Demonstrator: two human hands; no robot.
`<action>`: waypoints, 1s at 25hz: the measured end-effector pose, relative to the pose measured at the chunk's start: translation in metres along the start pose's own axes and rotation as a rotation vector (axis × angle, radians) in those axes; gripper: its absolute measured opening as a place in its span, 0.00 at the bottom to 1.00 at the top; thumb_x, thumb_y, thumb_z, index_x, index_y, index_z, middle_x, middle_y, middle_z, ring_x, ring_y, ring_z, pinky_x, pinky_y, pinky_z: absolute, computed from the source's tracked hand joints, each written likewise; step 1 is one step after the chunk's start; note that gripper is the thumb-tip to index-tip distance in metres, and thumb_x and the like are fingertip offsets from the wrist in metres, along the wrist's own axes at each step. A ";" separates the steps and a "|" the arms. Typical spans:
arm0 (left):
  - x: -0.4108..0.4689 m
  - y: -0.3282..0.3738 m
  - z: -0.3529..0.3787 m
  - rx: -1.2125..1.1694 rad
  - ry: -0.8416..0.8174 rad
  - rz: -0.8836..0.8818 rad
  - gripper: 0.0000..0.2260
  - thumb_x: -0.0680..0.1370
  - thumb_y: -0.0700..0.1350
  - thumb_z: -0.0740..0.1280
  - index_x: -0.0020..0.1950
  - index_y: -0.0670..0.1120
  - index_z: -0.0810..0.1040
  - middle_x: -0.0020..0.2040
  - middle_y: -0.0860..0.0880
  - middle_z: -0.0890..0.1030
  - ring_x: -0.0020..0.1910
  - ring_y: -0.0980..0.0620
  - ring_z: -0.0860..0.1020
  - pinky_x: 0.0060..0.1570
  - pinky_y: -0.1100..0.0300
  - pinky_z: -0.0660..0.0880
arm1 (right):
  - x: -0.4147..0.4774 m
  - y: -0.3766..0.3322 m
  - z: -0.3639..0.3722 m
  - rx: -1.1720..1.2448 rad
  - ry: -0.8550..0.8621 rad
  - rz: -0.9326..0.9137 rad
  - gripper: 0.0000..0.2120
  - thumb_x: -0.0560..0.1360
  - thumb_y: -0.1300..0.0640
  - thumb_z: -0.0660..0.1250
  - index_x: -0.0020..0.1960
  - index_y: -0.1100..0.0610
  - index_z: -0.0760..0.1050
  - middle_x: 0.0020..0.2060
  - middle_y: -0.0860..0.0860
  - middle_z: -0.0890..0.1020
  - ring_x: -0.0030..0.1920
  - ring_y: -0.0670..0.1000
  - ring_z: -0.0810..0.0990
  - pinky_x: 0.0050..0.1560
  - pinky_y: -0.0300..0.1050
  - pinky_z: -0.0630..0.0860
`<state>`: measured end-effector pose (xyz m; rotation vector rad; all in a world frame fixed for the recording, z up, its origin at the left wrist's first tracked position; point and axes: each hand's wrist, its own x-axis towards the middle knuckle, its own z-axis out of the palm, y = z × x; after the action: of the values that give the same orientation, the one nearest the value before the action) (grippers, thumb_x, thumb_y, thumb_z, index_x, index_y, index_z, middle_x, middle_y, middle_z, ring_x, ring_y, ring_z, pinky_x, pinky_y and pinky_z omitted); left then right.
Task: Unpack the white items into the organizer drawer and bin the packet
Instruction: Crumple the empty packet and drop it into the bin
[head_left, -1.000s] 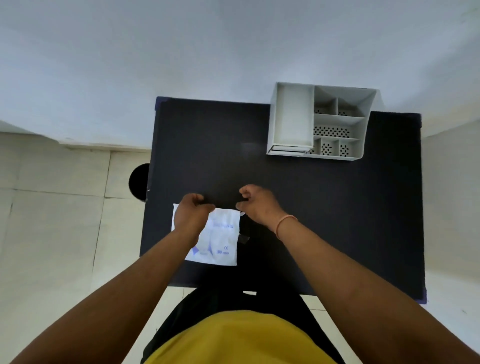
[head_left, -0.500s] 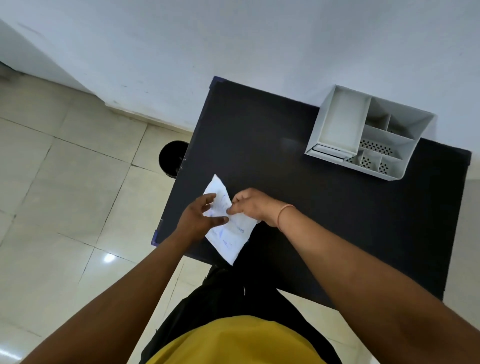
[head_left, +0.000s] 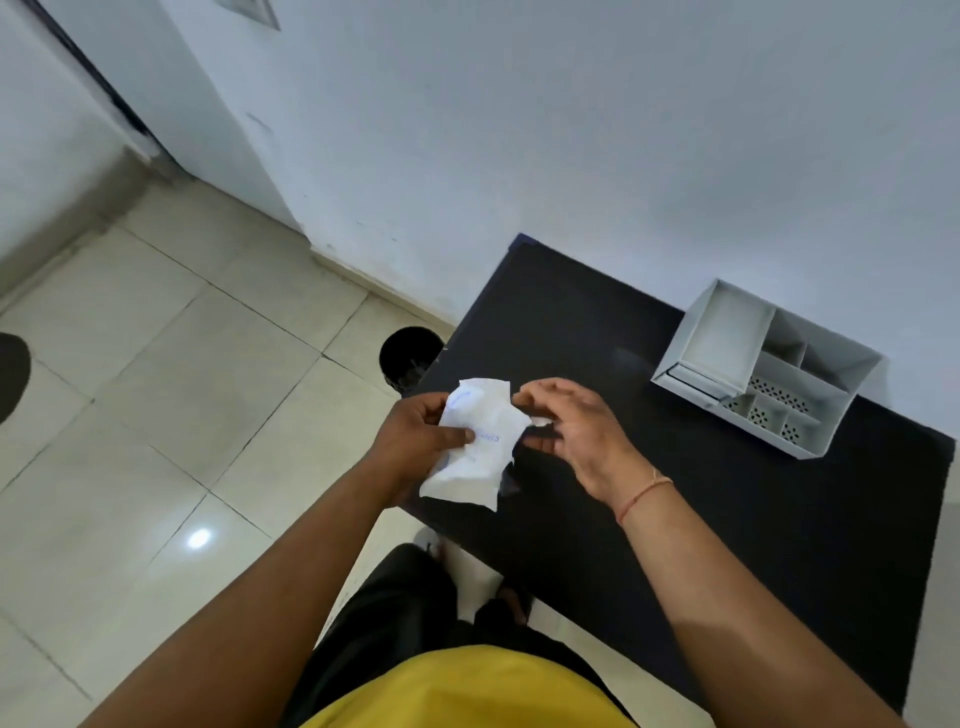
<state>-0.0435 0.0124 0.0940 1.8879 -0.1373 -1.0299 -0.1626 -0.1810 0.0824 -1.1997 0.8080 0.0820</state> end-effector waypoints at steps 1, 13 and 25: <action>-0.001 0.002 -0.014 -0.095 0.017 -0.009 0.11 0.77 0.41 0.79 0.53 0.56 0.85 0.44 0.55 0.90 0.40 0.52 0.89 0.34 0.59 0.85 | -0.001 -0.005 0.007 -0.008 0.040 -0.019 0.08 0.80 0.52 0.69 0.54 0.51 0.86 0.57 0.54 0.87 0.59 0.57 0.86 0.54 0.53 0.86; 0.045 -0.010 -0.253 -0.549 0.030 -0.197 0.10 0.85 0.39 0.64 0.49 0.45 0.83 0.32 0.47 0.84 0.28 0.52 0.80 0.22 0.65 0.73 | 0.058 -0.033 0.286 0.317 -0.188 -0.052 0.25 0.76 0.68 0.75 0.68 0.48 0.82 0.62 0.58 0.87 0.55 0.58 0.88 0.54 0.53 0.86; 0.175 0.014 -0.349 -0.434 -0.124 -0.299 0.12 0.80 0.50 0.72 0.62 0.48 0.87 0.58 0.47 0.90 0.52 0.43 0.91 0.37 0.54 0.85 | 0.157 -0.063 0.327 0.688 0.414 0.016 0.17 0.77 0.71 0.73 0.65 0.65 0.80 0.52 0.59 0.88 0.49 0.54 0.89 0.54 0.50 0.87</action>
<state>0.3181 0.1588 0.0692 1.4740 0.2856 -1.2626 0.1477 0.0175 0.0803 -0.5559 1.0902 -0.4167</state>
